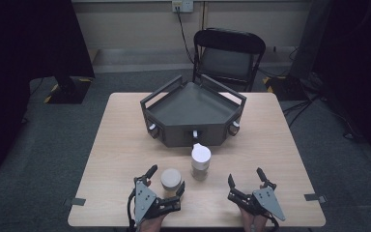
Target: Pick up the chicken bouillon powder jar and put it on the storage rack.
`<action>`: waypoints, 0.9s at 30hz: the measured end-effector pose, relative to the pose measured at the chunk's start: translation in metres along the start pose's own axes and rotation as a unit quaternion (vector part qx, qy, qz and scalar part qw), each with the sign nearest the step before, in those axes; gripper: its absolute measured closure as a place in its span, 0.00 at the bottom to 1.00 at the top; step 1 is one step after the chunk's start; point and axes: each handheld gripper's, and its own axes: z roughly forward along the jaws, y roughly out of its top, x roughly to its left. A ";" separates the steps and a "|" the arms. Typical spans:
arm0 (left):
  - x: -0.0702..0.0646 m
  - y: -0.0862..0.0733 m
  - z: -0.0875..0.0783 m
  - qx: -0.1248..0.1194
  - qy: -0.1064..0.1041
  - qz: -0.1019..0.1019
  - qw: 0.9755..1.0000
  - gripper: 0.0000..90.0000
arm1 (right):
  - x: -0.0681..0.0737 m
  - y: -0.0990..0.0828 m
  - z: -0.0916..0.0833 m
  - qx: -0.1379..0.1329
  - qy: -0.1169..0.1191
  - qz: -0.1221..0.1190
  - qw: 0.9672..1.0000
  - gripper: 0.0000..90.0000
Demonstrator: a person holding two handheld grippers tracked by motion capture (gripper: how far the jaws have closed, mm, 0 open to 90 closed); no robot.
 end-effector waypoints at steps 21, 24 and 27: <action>0.004 -0.019 0.006 0.045 -0.010 -0.025 0.999 0.19 | 0.000 0.000 0.000 0.000 0.000 0.000 1.000 0.01; 0.004 -0.022 0.007 0.048 -0.009 -0.029 0.998 0.23 | 0.000 0.000 0.000 0.000 0.000 0.000 1.000 0.01; 0.004 -0.024 0.006 0.046 -0.012 -0.026 0.999 0.29 | 0.000 0.000 0.000 0.000 0.000 0.000 1.000 0.01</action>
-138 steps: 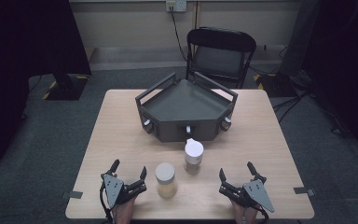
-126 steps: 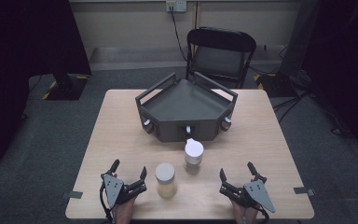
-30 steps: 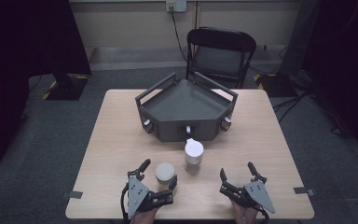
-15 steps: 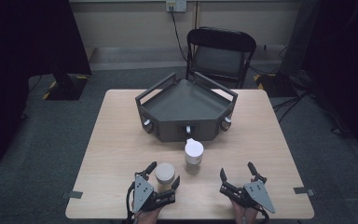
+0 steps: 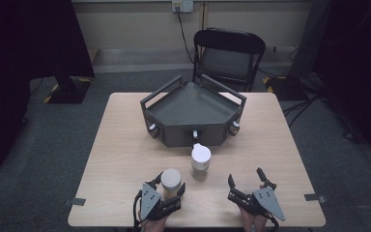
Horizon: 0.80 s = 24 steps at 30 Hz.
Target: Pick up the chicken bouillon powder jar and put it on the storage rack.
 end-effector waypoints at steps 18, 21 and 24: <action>0.000 -0.006 0.001 -0.012 0.004 0.013 1.000 0.39 | 0.000 0.000 0.000 0.000 0.000 0.000 1.000 0.01; -0.002 -0.008 0.001 -0.016 0.007 0.012 1.000 0.39 | 0.000 0.000 0.000 0.000 0.000 0.000 1.000 0.01; -0.003 -0.008 0.001 -0.017 0.011 0.009 1.000 0.39 | 0.000 0.000 0.000 0.000 0.000 0.000 1.000 0.01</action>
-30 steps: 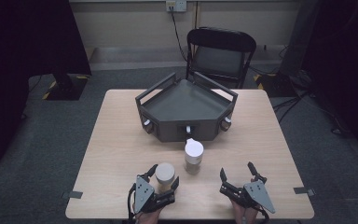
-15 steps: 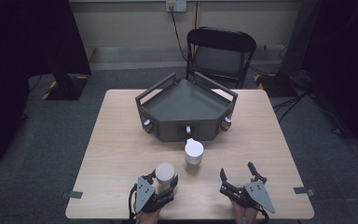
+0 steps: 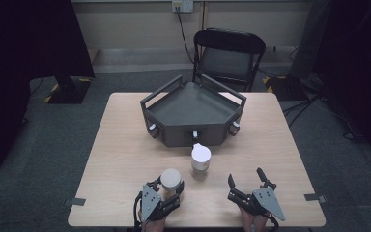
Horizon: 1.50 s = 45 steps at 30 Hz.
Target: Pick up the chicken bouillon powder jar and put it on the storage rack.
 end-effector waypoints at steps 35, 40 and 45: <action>0.011 0.026 0.006 0.001 -0.004 0.007 1.000 0.39 | 0.000 0.000 0.000 0.000 0.000 0.000 1.000 0.01; 0.015 0.029 0.008 -0.003 -0.005 0.002 1.000 0.39 | 0.000 0.000 0.000 0.000 0.000 0.000 1.000 0.01; 0.017 0.032 0.008 -0.003 -0.008 -0.004 1.000 0.39 | 0.000 0.000 0.000 0.000 -0.001 0.000 1.000 0.01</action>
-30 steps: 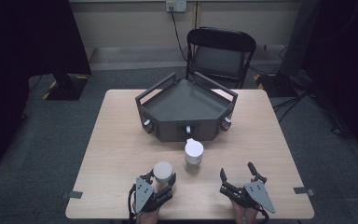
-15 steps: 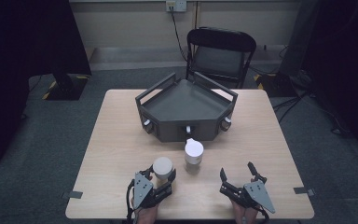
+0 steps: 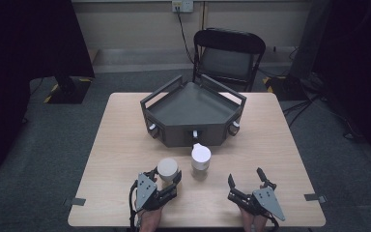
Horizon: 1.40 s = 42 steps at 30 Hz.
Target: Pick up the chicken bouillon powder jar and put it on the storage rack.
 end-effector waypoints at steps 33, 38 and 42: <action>0.013 0.037 0.019 -0.022 -0.009 0.024 0.999 0.39 | 0.000 0.000 0.000 0.000 0.000 0.000 1.000 0.01; 0.017 0.045 0.025 -0.028 -0.004 0.022 0.999 0.39 | 0.000 0.000 0.000 0.000 0.001 0.000 1.000 0.01; 0.019 0.049 0.027 -0.032 -0.004 0.022 0.999 0.39 | 0.000 0.000 0.000 0.000 0.001 0.000 1.000 0.01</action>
